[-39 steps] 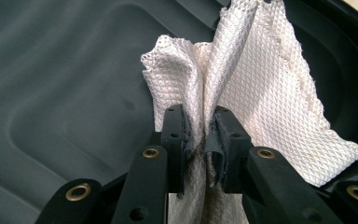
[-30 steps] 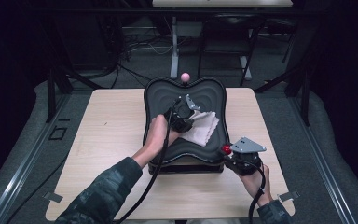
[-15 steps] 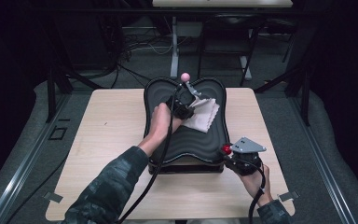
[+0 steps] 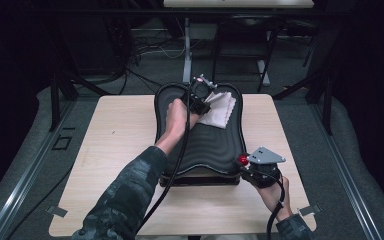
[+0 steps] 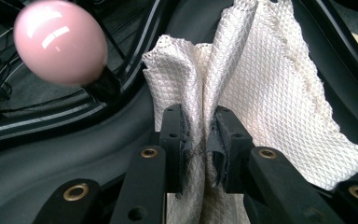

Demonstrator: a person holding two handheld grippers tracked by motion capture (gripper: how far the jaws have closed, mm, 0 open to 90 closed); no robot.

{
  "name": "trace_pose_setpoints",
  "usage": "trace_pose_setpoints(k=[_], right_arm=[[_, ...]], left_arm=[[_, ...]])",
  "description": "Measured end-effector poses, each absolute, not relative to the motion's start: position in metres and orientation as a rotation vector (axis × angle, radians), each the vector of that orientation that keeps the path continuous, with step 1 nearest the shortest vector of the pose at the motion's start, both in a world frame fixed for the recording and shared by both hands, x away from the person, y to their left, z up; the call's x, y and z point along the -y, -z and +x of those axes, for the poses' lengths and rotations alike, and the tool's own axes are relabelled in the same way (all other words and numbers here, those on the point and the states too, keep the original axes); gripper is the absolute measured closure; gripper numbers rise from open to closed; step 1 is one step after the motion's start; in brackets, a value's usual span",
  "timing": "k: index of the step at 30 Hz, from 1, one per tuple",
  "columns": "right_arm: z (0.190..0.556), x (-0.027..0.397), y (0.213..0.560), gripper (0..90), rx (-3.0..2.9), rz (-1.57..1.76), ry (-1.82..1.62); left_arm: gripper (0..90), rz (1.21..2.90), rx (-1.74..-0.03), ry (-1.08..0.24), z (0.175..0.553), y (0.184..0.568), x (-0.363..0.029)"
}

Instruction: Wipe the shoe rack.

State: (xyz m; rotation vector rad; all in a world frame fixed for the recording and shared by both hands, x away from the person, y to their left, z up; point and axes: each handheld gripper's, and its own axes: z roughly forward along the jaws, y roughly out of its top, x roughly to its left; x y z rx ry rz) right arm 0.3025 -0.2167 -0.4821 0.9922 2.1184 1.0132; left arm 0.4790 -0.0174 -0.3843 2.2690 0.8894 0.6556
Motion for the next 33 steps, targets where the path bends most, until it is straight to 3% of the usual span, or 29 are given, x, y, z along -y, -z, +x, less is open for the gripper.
trace_pose_setpoints(k=[17,33], right_arm=[[0.303,0.217,0.482,60.3,-2.117,0.990,-1.012],[0.302,0.217,0.482,60.3,-2.116,0.992,-1.012]], left_arm=[[74.8,2.278,-0.859,-0.642,0.472,0.389,0.021],[74.8,2.304,-0.787,-0.522,0.446,0.405,0.018]])
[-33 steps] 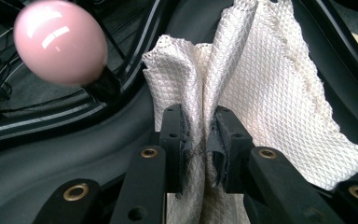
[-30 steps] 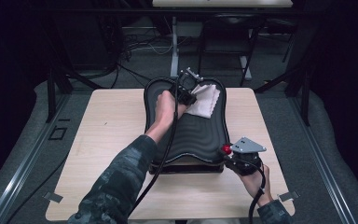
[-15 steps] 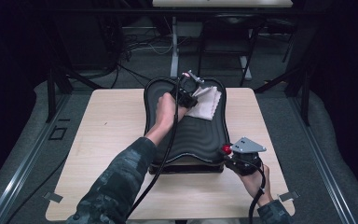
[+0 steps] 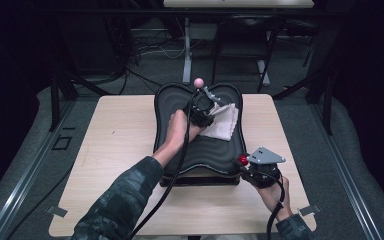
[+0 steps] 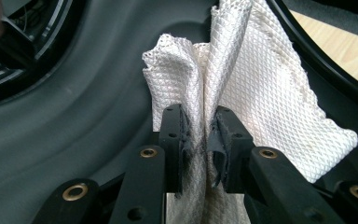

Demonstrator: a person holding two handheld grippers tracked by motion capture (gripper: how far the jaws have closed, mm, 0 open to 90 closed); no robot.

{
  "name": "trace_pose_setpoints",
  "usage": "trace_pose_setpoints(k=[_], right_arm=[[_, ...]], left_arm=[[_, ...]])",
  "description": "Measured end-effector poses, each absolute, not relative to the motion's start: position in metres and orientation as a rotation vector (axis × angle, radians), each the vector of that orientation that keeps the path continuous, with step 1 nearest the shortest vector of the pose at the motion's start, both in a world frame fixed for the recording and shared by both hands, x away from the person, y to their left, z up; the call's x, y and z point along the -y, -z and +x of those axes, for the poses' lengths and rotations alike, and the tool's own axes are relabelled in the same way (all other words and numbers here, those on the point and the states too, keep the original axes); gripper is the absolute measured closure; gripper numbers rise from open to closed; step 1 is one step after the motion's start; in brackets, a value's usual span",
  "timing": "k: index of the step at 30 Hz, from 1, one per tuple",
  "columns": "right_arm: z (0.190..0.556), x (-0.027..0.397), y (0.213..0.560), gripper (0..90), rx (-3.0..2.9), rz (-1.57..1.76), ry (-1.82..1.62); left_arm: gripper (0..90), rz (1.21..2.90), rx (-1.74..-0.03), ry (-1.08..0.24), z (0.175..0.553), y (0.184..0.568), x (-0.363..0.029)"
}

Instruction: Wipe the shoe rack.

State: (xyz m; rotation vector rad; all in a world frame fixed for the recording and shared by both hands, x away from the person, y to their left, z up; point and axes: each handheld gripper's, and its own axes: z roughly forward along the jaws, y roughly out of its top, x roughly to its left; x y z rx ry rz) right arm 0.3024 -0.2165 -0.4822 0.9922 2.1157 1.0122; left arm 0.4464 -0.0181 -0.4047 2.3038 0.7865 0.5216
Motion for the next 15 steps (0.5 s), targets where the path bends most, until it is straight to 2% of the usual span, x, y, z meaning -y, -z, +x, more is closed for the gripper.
trace_pose_setpoints(k=[15], right_arm=[[0.302,0.216,0.482,60.3,-2.116,0.993,-1.013]], left_arm=[[74.8,2.358,-0.690,-0.456,0.415,0.423,0.019]])
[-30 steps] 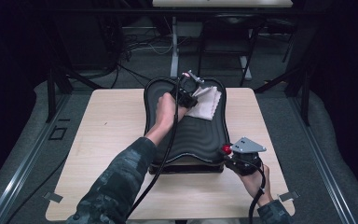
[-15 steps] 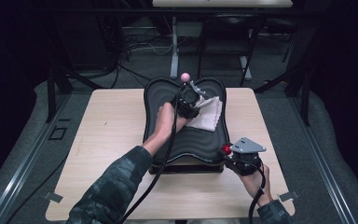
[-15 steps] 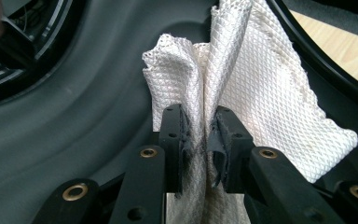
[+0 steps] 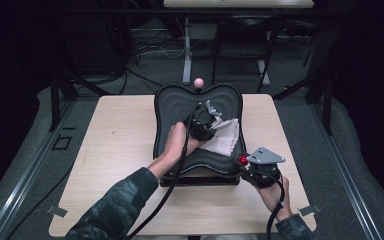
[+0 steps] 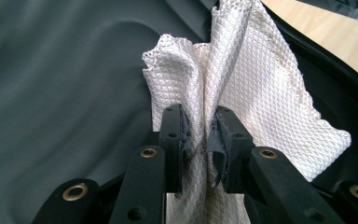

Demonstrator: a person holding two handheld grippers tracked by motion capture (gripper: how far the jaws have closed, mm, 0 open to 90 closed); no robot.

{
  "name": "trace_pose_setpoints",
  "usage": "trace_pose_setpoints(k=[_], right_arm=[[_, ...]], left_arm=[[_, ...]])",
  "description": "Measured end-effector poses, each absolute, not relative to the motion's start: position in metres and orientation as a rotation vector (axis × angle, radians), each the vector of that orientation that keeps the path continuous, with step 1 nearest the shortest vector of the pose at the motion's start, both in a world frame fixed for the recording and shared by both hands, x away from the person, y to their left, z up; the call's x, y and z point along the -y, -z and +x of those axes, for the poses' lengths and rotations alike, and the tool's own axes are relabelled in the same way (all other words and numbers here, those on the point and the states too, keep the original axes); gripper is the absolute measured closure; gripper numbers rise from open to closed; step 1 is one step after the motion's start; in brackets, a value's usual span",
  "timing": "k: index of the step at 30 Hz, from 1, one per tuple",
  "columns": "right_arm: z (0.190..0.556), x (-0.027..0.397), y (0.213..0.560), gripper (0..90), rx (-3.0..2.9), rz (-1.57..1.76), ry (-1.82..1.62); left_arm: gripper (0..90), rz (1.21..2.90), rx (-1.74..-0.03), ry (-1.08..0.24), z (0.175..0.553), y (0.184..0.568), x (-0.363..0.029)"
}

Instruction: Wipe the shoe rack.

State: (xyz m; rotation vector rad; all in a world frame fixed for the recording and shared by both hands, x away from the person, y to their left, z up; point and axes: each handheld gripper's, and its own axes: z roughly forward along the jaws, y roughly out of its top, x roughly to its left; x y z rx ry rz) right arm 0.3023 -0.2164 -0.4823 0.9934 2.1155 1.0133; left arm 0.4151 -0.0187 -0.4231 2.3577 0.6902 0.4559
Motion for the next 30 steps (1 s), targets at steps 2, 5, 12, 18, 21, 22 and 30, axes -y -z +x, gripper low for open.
trace_pose_setpoints(k=[2,5,12,18,21,22,30], right_arm=[[0.302,0.216,0.482,60.2,-2.116,0.994,-1.014],[0.302,0.216,0.482,60.3,-2.114,0.993,-1.014],[0.302,0.216,0.482,60.3,-2.114,0.995,-1.012],[0.302,0.216,0.482,60.3,-2.116,0.997,-1.011],[0.302,0.216,0.482,60.3,-2.115,0.996,-1.013],[0.302,0.216,0.482,60.2,-2.115,0.996,-1.013],[0.302,0.216,0.482,60.3,-2.116,0.996,-1.010]], left_arm=[[74.8,2.359,-0.676,-0.448,0.410,0.426,0.019],[74.8,2.373,-0.655,-0.431,0.404,0.429,0.020],[74.6,2.396,-0.611,-0.394,0.391,0.436,0.026],[74.5,2.407,-0.583,-0.364,0.384,0.442,0.032],[74.5,2.410,-0.570,-0.351,0.382,0.443,0.034],[74.5,2.412,-0.568,-0.343,0.381,0.443,0.035],[74.3,2.431,-0.530,-0.328,0.374,0.447,0.043]])
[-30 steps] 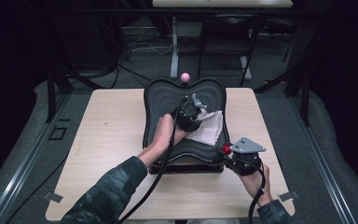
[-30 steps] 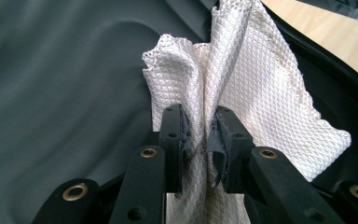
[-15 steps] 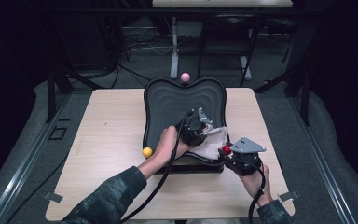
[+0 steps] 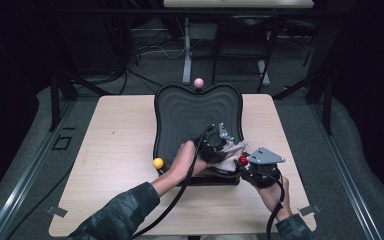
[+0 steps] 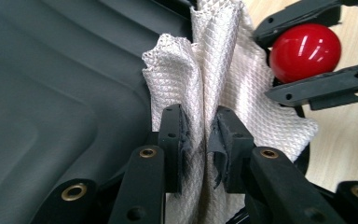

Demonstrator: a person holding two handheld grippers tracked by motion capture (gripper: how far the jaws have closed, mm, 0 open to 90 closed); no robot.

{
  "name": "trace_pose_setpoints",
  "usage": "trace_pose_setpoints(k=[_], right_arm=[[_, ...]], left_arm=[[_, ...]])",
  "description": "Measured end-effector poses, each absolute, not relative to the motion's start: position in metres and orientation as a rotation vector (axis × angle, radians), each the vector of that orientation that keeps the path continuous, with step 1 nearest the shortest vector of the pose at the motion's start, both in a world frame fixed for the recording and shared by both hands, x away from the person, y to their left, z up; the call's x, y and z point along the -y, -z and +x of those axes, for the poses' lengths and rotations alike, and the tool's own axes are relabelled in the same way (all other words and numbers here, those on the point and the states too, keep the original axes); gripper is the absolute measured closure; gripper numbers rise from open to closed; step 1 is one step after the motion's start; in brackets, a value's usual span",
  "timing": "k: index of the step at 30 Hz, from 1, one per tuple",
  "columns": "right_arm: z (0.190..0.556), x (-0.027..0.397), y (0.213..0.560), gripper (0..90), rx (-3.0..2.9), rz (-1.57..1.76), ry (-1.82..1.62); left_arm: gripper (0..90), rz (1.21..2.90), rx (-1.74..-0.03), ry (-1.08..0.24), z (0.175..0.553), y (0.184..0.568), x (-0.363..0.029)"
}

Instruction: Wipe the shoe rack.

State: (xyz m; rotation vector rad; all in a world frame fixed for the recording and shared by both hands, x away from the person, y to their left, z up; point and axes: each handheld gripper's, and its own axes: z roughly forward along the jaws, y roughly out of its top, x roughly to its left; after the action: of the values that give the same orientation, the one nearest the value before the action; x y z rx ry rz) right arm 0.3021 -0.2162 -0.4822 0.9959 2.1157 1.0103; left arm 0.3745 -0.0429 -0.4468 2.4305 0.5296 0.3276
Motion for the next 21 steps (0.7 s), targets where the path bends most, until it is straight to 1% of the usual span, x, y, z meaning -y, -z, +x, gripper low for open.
trace_pose_setpoints(k=[5,7,21], right_arm=[[0.302,0.216,0.482,60.3,-2.116,0.994,-1.013],[0.302,0.216,0.482,60.2,-2.116,0.994,-1.013],[0.302,0.216,0.482,60.3,-2.113,0.993,-1.011]], left_arm=[[74.7,2.425,-0.529,-0.336,0.376,0.446,0.045],[74.9,2.421,-0.531,-0.361,0.379,0.444,0.045],[74.9,2.373,-0.638,-0.399,0.413,0.425,0.045]])
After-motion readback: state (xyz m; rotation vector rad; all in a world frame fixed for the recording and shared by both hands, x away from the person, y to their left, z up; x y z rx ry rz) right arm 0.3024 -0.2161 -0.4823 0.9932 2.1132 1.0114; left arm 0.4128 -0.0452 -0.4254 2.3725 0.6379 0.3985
